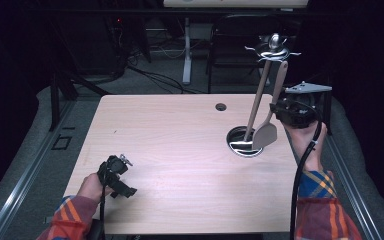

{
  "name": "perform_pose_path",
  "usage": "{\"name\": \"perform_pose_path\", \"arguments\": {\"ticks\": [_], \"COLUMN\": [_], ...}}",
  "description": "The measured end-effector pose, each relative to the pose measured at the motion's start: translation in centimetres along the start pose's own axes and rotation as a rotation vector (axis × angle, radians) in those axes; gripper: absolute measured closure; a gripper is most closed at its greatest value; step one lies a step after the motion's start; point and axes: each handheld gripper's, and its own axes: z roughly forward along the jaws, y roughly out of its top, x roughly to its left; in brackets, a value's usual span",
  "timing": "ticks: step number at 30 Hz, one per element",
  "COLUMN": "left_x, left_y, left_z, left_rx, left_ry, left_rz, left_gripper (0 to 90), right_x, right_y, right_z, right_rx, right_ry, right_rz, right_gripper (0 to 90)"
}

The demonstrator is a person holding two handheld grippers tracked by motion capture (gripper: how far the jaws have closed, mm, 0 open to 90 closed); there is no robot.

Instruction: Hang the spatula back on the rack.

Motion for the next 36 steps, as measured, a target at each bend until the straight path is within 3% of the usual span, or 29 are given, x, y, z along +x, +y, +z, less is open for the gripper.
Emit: {"name": "perform_pose_path", "arguments": {"ticks": [11, 15, 25, 29, 36], "left_x": [0.0, 0.0, 0.0, 0.0, 0.0], "left_y": [0.0, 0.0, 0.0, 0.1, 0.1], "left_z": [0.0, 0.0, -0.1, -0.1, -0.1], "left_rx": [0.0, 0.001, 0.001, 0.002, -0.001], "left_ry": [0.001, 0.003, 0.001, 0.001, 0.001], "left_rz": [0.001, 0.001, 0.004, 0.003, 0.007], "left_gripper": [0.1, 0.0, 0.1, 0.0, 0.0], "right_x": [0.8, 1.2, 2.8, 3.7, 5.8], "right_y": [-0.3, -0.5, -2.1, -3.3, -6.3], "right_z": [-0.1, -0.2, 0.3, 1.0, 3.1], "right_rx": [0.024, 0.049, 0.144, 0.183, 0.294], "right_ry": [0.027, 0.054, 0.12, 0.15, 0.214], "right_rz": [-0.011, -0.023, -0.046, -0.06, -0.114], "right_gripper": [68.2, 61.1, 33.6, 22.2, 14.5]}}
